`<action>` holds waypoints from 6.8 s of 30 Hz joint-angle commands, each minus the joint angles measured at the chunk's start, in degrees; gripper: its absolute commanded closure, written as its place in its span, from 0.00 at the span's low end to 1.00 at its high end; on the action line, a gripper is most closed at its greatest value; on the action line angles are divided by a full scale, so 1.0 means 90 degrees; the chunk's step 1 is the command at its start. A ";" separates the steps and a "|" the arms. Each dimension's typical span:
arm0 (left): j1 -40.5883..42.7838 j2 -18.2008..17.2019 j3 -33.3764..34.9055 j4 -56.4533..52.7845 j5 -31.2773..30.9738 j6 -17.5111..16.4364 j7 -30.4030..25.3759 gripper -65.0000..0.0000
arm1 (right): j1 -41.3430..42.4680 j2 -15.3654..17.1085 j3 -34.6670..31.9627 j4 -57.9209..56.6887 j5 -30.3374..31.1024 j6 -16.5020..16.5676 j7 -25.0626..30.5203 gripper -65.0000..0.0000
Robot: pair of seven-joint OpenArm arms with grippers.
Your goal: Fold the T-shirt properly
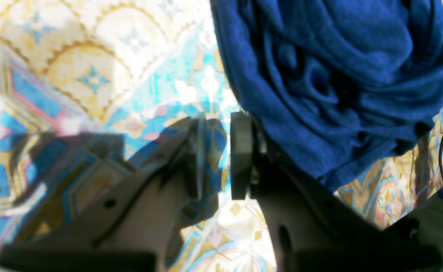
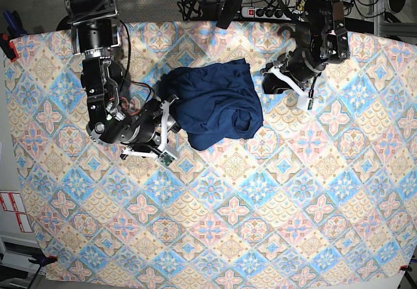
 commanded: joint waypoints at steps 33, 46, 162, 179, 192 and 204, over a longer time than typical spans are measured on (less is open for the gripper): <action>-0.0048 -0.0034 -0.0021 0.0117 -0.0116 -0.0061 -0.0102 0.83 | 0.0130 0.0470 -0.0341 -0.0063 0.2090 0.0016 0.0293 0.94; -0.0048 -0.0034 -0.0021 0.0107 -0.0116 -0.0061 -0.0102 0.83 | -0.0202 0.0567 0.0176 0.0396 0.1915 0.0016 0.0400 0.79; -0.0077 -0.0083 -0.0031 0.0107 -0.0116 -0.0061 -0.0102 0.83 | 0.0560 0.0294 -0.0439 -0.1284 0.1543 0.0016 0.0371 0.58; -0.0146 -0.0083 -0.0031 0.0078 -0.0116 -0.0061 -0.0102 0.83 | 0.0531 0.0118 -0.0488 -0.1831 0.1543 0.0016 0.0400 0.58; -0.0146 -0.0102 -0.0031 0.0078 -0.0116 -0.0061 -0.0102 0.83 | 0.0511 0.0157 -0.0888 -0.1763 0.1729 0.0016 0.0332 0.91; -0.0136 -0.0122 -0.0031 0.0078 -0.0116 -0.0061 -0.0102 0.83 | -0.0212 0.0890 -0.0888 -0.0131 0.3429 0.0016 -0.0030 0.93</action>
